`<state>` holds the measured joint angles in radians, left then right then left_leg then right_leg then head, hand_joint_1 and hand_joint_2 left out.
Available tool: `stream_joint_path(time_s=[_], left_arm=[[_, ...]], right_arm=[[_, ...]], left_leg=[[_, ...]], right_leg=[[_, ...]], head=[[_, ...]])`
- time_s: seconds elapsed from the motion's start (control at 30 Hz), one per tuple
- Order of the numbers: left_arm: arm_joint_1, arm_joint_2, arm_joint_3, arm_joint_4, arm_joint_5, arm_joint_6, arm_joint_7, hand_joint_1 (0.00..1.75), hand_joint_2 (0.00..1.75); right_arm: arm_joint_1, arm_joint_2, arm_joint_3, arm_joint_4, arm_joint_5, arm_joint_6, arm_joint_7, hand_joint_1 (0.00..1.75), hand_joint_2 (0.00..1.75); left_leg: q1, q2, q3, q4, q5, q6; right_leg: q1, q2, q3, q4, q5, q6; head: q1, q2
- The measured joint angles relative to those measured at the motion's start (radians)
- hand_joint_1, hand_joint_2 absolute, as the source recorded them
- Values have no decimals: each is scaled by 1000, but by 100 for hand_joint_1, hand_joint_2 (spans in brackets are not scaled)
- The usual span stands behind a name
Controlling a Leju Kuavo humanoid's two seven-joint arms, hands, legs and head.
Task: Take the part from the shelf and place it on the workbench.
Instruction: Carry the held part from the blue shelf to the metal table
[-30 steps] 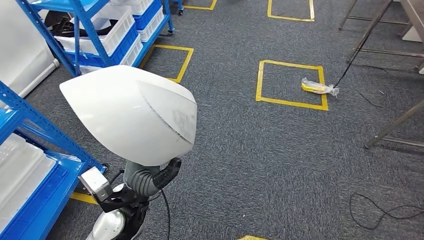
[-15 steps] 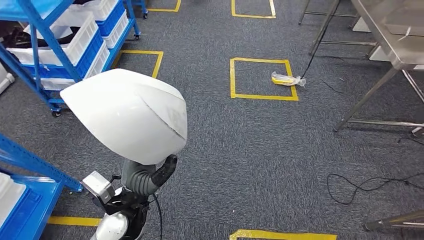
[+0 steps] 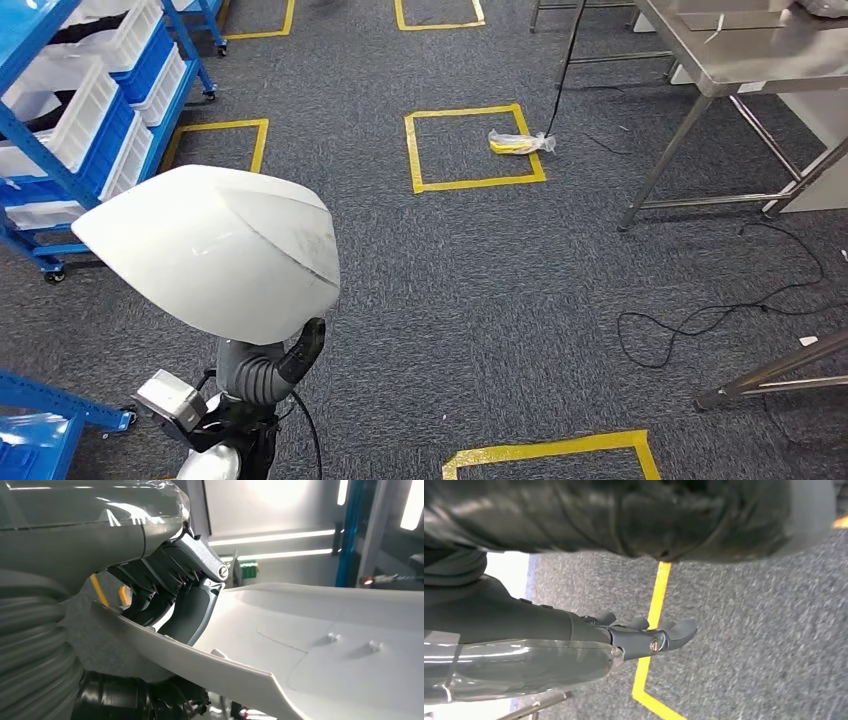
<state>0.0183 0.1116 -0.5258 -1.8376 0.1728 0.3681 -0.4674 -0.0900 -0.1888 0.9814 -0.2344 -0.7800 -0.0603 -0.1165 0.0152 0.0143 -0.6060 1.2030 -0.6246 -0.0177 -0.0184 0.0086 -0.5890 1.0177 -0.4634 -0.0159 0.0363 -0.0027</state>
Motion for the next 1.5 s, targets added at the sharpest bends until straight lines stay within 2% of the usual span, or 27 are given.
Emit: stream_joint_path(time_s=[0.03, 0.07, 0.1, 0.13, 0.2, 0.27, 0.33, 0.37, 0.43, 0.5, 0.57, 0.6, 0.63, 0.7, 0.77, 0.83, 0.9, 0.97, 1.03, 1.07, 1.1, 1.17, 1.23, 1.3, 1.37, 1.43, 1.5], left_arm=[[8, 6, 2, -1, 0, 6, -2, 175, 175], [13, 10, 4, -2, -1, 10, -4, 175, 175], [16, 13, 5, -4, -1, 13, -6, 175, 175], [17, 16, 6, -6, -1, 15, -7, 175, 175], [18, 19, 7, -10, -1, 18, -8, 175, 175], [21, 22, 7, -15, -2, 19, -8, 175, 175], [20, 24, 6, -17, -5, 19, -8, 175, 175], [17, 24, 6, -17, -6, 18, -7, 175, 175], [11, 25, 3, -18, -7, 15, -4, 175, 175], [7, 25, 0, -17, -4, 8, 3, 175, 175], [-1, 25, -4, -14, 0, -4, 12, 175, 175], [-8, 24, -6, -12, 2, -12, 16, 175, 175], [-16, 24, -9, -9, 6, -20, 19, 175, 175], [-30, 23, -15, -5, 14, -38, 24, 175, 175], [-46, 22, -19, 0, 21, -55, 30, 175, 175], [-62, 17, -25, 6, 25, -70, 37, 175, 175], [-79, 12, -31, 14, 31, -85, 46, 175, 175], [-94, 8, -38, 23, 38, -102, 57, 175, 175], [-101, 5, -46, 34, 43, -116, 67, 175, 175], [-104, 4, -49, 41, 46, -121, 73, 175, 175], [-107, 1, -52, 46, 48, -125, 76, 175, 175], [-115, -5, -57, 54, 52, -129, 80, 175, 175], [-123, -10, -60, 57, 52, -131, 81, 175, 175], [-128, -13, -64, 60, 52, -136, 84, 175, 175], [-133, -18, -66, 63, 53, -141, 88, 175, 175], [-139, -25, -68, 65, 53, -144, 92, 175, 175], [-142, -30, -70, 66, 52, -145, 94, 175, 175]], right_arm=[[-4, 1, 5, 2, 5, 0, 8, 0, 0], [-7, 3, 10, 4, 9, 0, 14, 0, 0], [-9, 4, 15, 5, 11, 0, 19, 0, 0], [-11, 6, 19, 6, 12, -1, 23, 0, 0], [-18, 12, 23, 7, 12, -2, 28, 0, 0], [-24, 18, 24, 7, 13, -4, 30, 0, 0], [-27, 21, 24, 8, 12, -5, 32, 0, 0], [-28, 23, 24, 10, 11, -6, 32, 0, 0], [-31, 27, 24, 11, 10, -6, 33, 0, 0], [-34, 31, 24, 11, 6, -6, 33, 0, 0], [-33, 37, 23, 12, -3, -15, 33, 0, 0], [-31, 42, 22, 13, -10, -24, 32, 0, 0], [-28, 47, 20, 15, -17, -34, 31, 0, 0], [-23, 54, 16, 17, -27, -46, 30, 0, 0], [-21, 58, 11, 19, -32, -41, 32, 0, 0], [-16, 58, 6, 23, -35, -32, 33, 0, 0], [-11, 57, 0, 27, -39, -27, 35, 0, 0], [-14, 56, -5, 28, -47, -25, 42, 0, 0], [-20, 57, -10, 28, -55, -29, 52, 0, 0], [-22, 57, -14, 28, -58, -34, 54, 0, 0], [-22, 58, -19, 28, -62, -39, 53, 0, 0], [-18, 61, -26, 28, -64, -46, 47, 0, 0], [-13, 66, -29, 28, -55, -50, 41, 0, 0], [-6, 69, -29, 28, -41, -53, 43, 0, 0], [4, 69, -29, 28, -33, -54, 50, 0, 0], [12, 70, -29, 28, -30, -52, 55, 0, 0], [13, 71, -29, 28, -28, -51, 54, 0, 0]], left_leg=[[0, -5, -30, 55, -16, -1], [0, -7, -47, 80, -12, 0], [0, -9, -46, 66, 12, 1], [0, -15, -28, 16, 51, 4], [3, -58, 20, -111, 116, 12], [3, -92, 42, -173, 131, 19], [1, -79, 46, -181, 132, 28], [2, -68, 48, -187, 136, 35], [5, -43, 55, -199, 142, 50], [3, -17, 57, -200, 141, 56], [2, 8, 58, -199, 139, 57], [2, 19, 58, -199, 137, 56], [2, 28, 60, -198, 135, 54], [-1, 47, 65, -195, 128, 46], [-5, 63, 69, -194, 122, 35], [-8, 79, 74, -196, 119, 25], [-5, 70, 74, -183, 104, 14], [-1, 29, 38, -98, 53, 8], [0, 1, -28, 34, -4, 5], [0, -4, -51, 76, -12, 4], [0, -6, -57, 82, 0, 5], [0, -17, -21, -11, 69, 11], [0, -52, 31, -132, 120, 20], [-2, -71, 50, -177, 126, 28], [-4, -56, 52, -184, 131, 38], [0, -34, 58, -197, 138, 52], [1, -11, 61, -203, 141, 59]], right_leg=[[1, 11, 0, 1, 0, -1], [2, 23, 0, 3, -1, -2], [2, 35, 0, 5, -2, -1], [3, 47, 1, 7, -3, -1], [3, 70, -3, 15, -6, 4], [3, 90, -13, 19, -5, 15], [0, 107, -20, 17, 0, 29], [-1, 98, -23, 20, -1, 35], [1, 51, -47, 71, -33, 43], [2, 10, -103, 185, -91, 48], [-1, 0, -145, 269, -113, 52], [-2, -3, -141, 263, -98, 53], [-3, -8, -118, 220, -69, 52], [1, -39, -49, 89, -14, 45], [10, -60, -16, 19, 1, 35], [13, -46, -18, 13, 0, 26], [8, -28, -14, 6, 4, 16], [3, -11, -10, 1, 8, 6], [5, 9, -11, 1, 9, 1], [5, 22, -12, 3, 8, 0], [6, 34, -12, 5, 8, 0], [6, 59, -10, 9, 7, 1], [8, 80, -13, 14, 5, 7], [7, 96, -20, 16, 7, 19], [3, 107, -24, 12, 10, 32], [4, 80, -37, 38, -8, 42], [5, 26, -87, 142, -66, 50]], head=[[0, 0], [0, 0], [0, 0], [0, 0], [1, 0], [0, 0], [0, 0], [1, 0], [2, 0], [3, 0], [3, 0], [3, 0], [4, 0], [3, 0], [3, 0], [2, 0], [2, 0], [2, 0], [2, 0], [2, 0], [2, 0], [2, 0], [2, 0], [2, 0], [2, 0], [3, 0], [6, 0]])
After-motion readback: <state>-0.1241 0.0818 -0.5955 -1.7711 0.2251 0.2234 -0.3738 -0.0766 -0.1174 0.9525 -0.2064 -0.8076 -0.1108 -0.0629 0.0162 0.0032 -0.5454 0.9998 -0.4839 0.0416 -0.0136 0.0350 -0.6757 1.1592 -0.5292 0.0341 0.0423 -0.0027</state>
